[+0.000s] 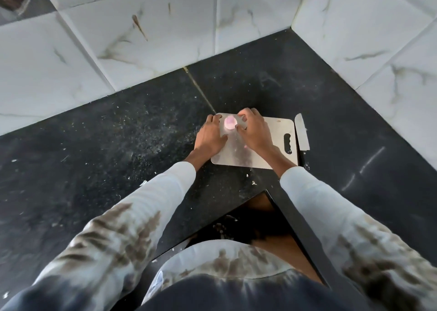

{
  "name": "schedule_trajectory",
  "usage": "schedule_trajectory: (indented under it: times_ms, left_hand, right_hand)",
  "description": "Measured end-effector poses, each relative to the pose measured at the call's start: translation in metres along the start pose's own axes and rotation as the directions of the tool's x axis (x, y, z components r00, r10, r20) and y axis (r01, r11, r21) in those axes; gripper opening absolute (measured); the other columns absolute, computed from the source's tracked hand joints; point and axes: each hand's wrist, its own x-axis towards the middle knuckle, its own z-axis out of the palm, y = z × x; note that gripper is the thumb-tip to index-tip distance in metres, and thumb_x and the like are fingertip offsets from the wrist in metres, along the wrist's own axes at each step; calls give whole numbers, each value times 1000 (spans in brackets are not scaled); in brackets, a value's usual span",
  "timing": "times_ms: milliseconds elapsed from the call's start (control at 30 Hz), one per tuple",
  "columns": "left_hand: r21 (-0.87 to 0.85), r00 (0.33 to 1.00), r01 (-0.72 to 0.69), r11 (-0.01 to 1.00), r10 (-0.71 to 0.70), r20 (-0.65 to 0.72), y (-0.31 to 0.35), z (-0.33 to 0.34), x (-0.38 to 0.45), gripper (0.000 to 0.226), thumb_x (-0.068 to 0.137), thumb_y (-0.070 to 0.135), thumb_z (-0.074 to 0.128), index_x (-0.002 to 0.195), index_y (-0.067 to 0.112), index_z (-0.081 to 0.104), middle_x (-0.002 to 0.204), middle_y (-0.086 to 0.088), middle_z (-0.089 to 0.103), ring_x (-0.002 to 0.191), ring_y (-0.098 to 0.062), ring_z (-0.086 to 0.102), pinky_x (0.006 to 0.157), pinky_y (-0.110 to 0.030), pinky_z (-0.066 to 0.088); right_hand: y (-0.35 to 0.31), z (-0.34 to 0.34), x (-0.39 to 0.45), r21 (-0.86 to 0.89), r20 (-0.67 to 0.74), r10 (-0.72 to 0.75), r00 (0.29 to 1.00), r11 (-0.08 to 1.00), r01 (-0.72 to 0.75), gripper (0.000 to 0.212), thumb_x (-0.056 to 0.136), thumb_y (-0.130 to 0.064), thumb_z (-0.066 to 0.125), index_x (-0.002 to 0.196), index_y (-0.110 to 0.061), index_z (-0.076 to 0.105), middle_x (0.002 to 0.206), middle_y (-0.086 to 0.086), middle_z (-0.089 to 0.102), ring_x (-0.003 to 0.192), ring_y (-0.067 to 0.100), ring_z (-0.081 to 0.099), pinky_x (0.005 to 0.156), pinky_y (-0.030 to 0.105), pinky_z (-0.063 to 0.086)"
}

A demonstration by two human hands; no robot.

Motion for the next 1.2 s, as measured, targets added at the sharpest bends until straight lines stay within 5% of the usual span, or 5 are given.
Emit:
schedule_trajectory:
  times_ms: [200,467,600,767,1200]
  left_hand:
    - [-28,999,30,999,-30,11,3,7,20,67,93,26,73,153,15,45,144,-7,51,118,-37,65,92,-50,57]
    - [-9,999,4,1000,-4,43,6,18,39,67,92,25,77,153,19,49,148,-6,51,121,-35,65,94,-48,56]
    - [-14,999,27,1000,-26,40,11,26,48,60,91,23,79,147,19,57,142,-8,50,114,-39,67,91,-48,57]
    - [-33,992,-76,997,78,100,22,36,46,55,90,24,83,140,16,61,143,-7,52,121,-32,64,102,-43,54]
    - [-24,979,-178,984,180,101,21,44,34,55,82,32,89,129,18,63,132,-2,57,111,-27,66,94,-44,59]
  right_hand:
    - [10,27,29,-63,90,-35,995,997,41,49,98,-31,72,143,-20,56,136,3,55,117,23,63,86,33,55]
    - [19,35,39,90,-28,-38,999,995,41,21,98,-29,69,114,-16,66,114,0,63,94,13,64,73,22,52]
    - [42,19,24,70,-67,41,997,997,-36,19,104,-35,62,110,-17,64,113,-1,62,88,11,59,63,14,37]
    - [72,13,-1,-26,-17,110,994,994,-110,17,98,-32,70,106,-18,63,113,-1,64,97,19,63,73,27,44]
    - [81,15,-10,-24,14,159,987,987,-158,21,95,-32,73,106,-16,63,113,2,65,99,21,65,73,27,44]
